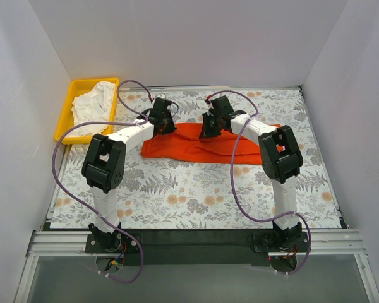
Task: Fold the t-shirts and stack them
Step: Fold the tshirt
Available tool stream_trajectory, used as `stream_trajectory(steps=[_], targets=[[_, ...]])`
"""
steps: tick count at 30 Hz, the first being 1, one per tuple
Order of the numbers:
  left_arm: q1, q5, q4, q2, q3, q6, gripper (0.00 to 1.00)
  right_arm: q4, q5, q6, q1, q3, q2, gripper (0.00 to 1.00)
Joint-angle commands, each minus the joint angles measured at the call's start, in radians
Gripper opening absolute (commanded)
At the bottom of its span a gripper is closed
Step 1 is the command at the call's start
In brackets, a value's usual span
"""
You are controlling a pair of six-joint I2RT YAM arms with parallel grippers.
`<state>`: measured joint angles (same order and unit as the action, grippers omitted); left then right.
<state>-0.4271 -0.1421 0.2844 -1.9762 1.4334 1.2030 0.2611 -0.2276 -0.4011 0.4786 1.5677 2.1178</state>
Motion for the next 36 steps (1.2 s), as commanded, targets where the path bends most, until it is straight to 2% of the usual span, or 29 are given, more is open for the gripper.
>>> stream_trajectory(steps=[1, 14, 17, 18, 22, 23, 24, 27, 32, 36], targets=[[0.013, -0.048, 0.018, 0.02, -0.028, 0.079, 0.0, 0.006, 0.019, 0.03, -0.005, 0.041, 0.008, 0.04], [0.028, -0.017, 0.065, 0.1, -0.148, 0.204, 0.0, 0.013, 0.011, 0.053, -0.005, 0.06, 0.014, 0.06], [0.031, -0.002, 0.065, 0.086, -0.151, 0.211, 0.0, 0.02, 0.008, 0.062, -0.005, 0.066, 0.019, 0.12], [0.031, -0.001, 0.064, 0.08, -0.148, 0.213, 0.0, 0.027, 0.007, 0.071, -0.005, 0.066, 0.016, 0.17], [0.033, 0.009, 0.067, 0.106, -0.146, 0.214, 0.13, 0.043, 0.023, 0.116, -0.005, 0.054, -0.045, 0.31], [0.033, 0.006, 0.07, 0.118, -0.145, 0.213, 0.18, 0.05, 0.048, 0.126, -0.005, 0.043, -0.064, 0.33], [0.033, 0.0, 0.082, 0.131, -0.145, 0.21, 0.28, 0.056, 0.06, 0.14, -0.005, 0.022, -0.084, 0.38], [0.033, -0.017, 0.096, 0.2, -0.154, 0.193, 0.41, 0.07, 0.103, 0.172, -0.005, -0.052, -0.177, 0.41], [0.033, -0.034, 0.096, 0.302, -0.221, 0.178, 0.44, 0.092, 0.123, 0.173, 0.002, -0.187, -0.315, 0.41], [0.047, -0.039, 0.075, 0.303, -0.316, 0.175, 0.36, 0.096, 0.103, 0.141, 0.02, -0.284, -0.36, 0.37]])
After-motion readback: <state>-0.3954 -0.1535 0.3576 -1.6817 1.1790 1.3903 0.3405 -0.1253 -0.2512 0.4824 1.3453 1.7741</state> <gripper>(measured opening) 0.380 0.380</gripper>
